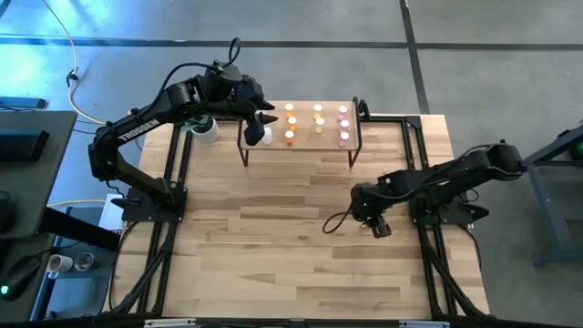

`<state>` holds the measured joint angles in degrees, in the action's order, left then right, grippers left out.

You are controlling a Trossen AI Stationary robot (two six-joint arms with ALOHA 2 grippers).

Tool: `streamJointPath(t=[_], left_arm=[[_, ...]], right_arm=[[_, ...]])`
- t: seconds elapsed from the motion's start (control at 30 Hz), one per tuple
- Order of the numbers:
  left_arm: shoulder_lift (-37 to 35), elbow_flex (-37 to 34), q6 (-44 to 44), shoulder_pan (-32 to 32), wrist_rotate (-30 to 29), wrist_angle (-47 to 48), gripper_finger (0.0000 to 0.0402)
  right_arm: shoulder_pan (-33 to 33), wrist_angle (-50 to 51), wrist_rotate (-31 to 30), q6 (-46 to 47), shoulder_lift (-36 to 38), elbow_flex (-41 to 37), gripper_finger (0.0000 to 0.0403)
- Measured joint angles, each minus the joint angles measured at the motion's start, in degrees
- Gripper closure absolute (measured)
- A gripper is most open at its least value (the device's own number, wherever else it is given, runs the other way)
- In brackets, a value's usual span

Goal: Pick and place medicine bottles onto shelf by color
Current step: Put the yellow pill bottle on the shelf aligned with the other yellow pill bottle

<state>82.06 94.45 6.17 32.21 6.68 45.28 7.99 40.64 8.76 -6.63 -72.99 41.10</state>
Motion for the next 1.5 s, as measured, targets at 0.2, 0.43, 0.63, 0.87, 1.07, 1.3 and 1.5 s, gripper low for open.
streamJointPath(t=[0.2,0.43,0.63,0.87,1.07,1.3,1.5], left_arm=[[0.0,0.0,-0.01,0.0,0.0,-0.02,0.0243],[0.0,0.0,0.01,0.01,0.0,0.0,0.0243],[0.0,0.0,0.03,0.0,0.0,0.0,0.0243],[0.0,0.0,1.43,0.02,-0.02,0.73,0.0243],[0.0,0.0,1.52,0.02,-3.84,2.52,0.0243],[-2.02,0.02,3.83,0.15,-7.24,4.96,0.0243],[-5.15,0.04,4.99,0.15,-7.56,4.72,0.0243]], right_arm=[[0.54,0.41,1.35,-1.38,-6.67,0.0,0.0245],[0.79,-0.21,0.3,-2.86,-10.92,0.0,0.0245],[0.79,-0.48,0.19,-2.85,-13.45,0.01,0.0245],[0.74,-0.7,-0.08,-1.16,-14.28,0.37,0.027],[0.79,-1.23,0.37,0.59,-14.47,2.45,0.0301],[0.68,-1.02,1.38,5.15,-14.47,5.81,0.0306],[0.25,-3.05,2.62,10.17,-14.47,9.88,0.0306]])
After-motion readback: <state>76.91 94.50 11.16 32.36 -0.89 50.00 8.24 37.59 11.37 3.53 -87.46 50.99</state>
